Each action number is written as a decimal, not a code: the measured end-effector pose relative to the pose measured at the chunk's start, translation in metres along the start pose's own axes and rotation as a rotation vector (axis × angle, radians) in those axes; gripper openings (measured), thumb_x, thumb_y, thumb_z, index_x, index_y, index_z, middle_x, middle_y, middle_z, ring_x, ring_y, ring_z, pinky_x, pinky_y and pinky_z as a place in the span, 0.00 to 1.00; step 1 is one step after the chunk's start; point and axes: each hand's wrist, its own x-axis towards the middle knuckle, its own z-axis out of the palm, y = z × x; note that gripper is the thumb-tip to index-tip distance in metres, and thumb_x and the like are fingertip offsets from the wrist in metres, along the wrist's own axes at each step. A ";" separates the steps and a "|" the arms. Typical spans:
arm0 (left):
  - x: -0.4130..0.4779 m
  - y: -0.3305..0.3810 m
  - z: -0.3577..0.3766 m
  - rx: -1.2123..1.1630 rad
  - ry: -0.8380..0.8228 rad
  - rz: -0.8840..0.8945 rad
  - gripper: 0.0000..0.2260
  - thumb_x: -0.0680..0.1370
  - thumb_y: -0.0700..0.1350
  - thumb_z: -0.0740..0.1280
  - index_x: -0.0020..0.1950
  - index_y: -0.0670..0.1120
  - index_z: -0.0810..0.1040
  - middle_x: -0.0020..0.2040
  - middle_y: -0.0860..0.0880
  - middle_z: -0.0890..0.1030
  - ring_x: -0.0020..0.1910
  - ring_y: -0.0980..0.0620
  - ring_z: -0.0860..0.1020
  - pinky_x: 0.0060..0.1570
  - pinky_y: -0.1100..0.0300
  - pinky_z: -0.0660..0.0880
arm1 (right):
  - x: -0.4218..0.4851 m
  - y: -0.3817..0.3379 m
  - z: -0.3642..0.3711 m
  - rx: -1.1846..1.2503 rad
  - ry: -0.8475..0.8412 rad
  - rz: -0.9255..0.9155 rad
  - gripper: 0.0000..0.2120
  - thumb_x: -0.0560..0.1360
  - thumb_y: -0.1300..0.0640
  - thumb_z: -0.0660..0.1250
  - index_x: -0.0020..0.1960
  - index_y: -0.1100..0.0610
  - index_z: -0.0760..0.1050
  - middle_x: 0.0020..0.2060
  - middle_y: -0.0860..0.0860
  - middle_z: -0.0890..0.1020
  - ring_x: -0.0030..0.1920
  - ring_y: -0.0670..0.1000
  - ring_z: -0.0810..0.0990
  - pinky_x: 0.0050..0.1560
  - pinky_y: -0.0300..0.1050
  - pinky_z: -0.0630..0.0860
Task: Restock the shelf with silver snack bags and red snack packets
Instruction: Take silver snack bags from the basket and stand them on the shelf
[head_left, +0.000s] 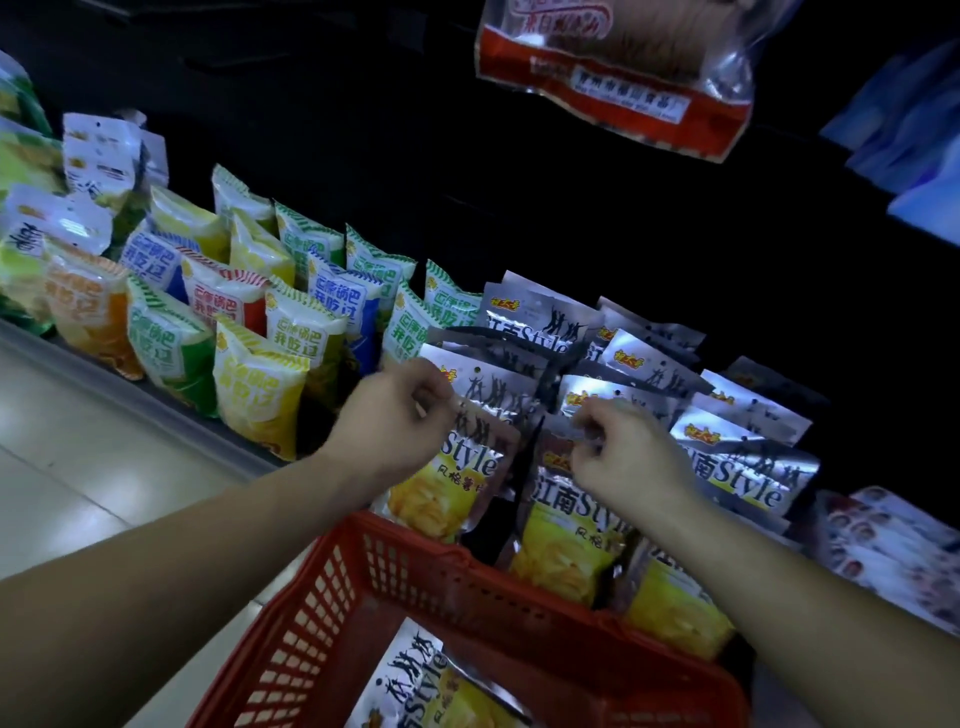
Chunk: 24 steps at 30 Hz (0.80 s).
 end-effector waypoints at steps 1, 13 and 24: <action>-0.005 0.010 0.010 0.000 -0.093 0.034 0.06 0.80 0.44 0.68 0.46 0.55 0.79 0.43 0.57 0.82 0.37 0.61 0.80 0.37 0.63 0.75 | -0.005 0.009 -0.001 -0.065 -0.049 0.025 0.13 0.77 0.54 0.64 0.61 0.48 0.77 0.53 0.47 0.79 0.57 0.53 0.76 0.51 0.50 0.78; -0.004 0.031 0.059 -0.011 -0.213 -0.053 0.06 0.77 0.47 0.73 0.53 0.50 0.83 0.46 0.55 0.84 0.41 0.63 0.81 0.40 0.63 0.77 | -0.020 0.040 -0.025 0.119 -0.022 0.064 0.11 0.79 0.54 0.71 0.60 0.43 0.78 0.49 0.44 0.84 0.50 0.51 0.82 0.60 0.55 0.78; -0.071 0.159 -0.013 -0.459 -0.333 -0.020 0.11 0.76 0.50 0.77 0.56 0.49 0.84 0.49 0.34 0.81 0.47 0.30 0.82 0.48 0.32 0.80 | -0.112 -0.024 -0.179 0.644 0.305 -0.187 0.15 0.71 0.59 0.80 0.46 0.43 0.79 0.42 0.48 0.84 0.41 0.41 0.82 0.45 0.36 0.78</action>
